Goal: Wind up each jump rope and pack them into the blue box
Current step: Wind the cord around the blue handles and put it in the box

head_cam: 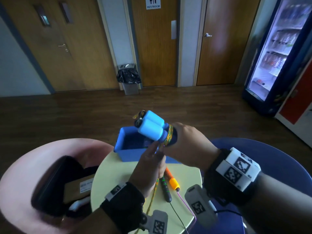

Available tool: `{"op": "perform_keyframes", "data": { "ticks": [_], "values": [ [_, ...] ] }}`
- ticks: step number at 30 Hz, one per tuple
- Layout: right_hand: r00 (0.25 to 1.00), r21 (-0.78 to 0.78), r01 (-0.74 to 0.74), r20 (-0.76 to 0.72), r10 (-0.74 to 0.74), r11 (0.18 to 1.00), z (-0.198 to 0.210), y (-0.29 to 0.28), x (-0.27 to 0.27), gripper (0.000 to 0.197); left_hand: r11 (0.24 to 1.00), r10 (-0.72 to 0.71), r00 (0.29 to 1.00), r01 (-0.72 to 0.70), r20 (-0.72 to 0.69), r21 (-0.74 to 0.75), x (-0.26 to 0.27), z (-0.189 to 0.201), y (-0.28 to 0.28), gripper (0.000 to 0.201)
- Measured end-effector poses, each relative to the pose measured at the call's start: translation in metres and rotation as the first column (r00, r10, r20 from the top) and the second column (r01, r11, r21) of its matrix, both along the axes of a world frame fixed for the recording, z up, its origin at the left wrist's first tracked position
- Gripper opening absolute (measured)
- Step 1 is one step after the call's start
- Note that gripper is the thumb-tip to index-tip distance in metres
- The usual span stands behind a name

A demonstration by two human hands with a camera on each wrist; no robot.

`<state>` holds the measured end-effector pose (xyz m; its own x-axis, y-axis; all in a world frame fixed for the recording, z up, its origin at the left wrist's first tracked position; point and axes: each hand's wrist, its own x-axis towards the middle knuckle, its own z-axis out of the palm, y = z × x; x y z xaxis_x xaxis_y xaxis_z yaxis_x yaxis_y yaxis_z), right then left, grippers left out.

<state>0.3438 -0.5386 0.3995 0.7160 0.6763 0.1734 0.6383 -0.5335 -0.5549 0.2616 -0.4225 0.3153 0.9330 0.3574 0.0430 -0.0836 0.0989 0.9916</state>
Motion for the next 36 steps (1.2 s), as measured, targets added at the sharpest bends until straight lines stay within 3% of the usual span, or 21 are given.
{"op": "perform_keyframes", "data": {
  "ticks": [4,7,13,19,24,29,36],
  "values": [
    [0.997,-0.028,0.055,-0.048,-0.056,0.998,-0.016,0.011,0.014,0.03,0.946,0.141,0.99,-0.127,-0.027,0.297,0.005,-0.002,0.01,0.021],
    [0.996,-0.053,0.07,-0.051,-0.073,0.996,-0.024,0.016,0.018,0.031,0.885,0.238,0.97,-0.191,-0.059,0.424,0.007,-0.008,0.014,0.019],
    [0.997,-0.127,0.06,-0.04,-0.066,0.99,-0.037,0.019,0.023,0.036,0.807,0.231,0.973,-0.204,0.022,0.553,0.0,-0.011,0.007,0.022],
    [0.994,-0.196,0.109,0.019,-0.107,0.975,-0.046,0.02,0.029,0.042,0.906,0.144,0.976,-0.062,-0.166,0.42,-0.003,-0.011,0.004,0.03],
    [0.99,-0.191,0.139,0.042,-0.134,0.972,-0.052,0.021,0.038,0.03,0.947,0.074,0.971,0.003,-0.228,0.32,-0.004,-0.01,-0.001,0.03],
    [0.985,-0.206,0.134,0.139,-0.107,0.969,-0.057,0.02,0.036,0.028,0.908,0.123,0.962,-0.011,-0.242,0.42,-0.007,-0.008,-0.001,0.03],
    [0.928,-0.216,0.17,0.362,-0.083,0.962,-0.068,0.021,0.025,0.043,0.816,0.13,0.974,0.002,-0.187,0.578,-0.01,0.001,0.003,0.026]
  ]
}}
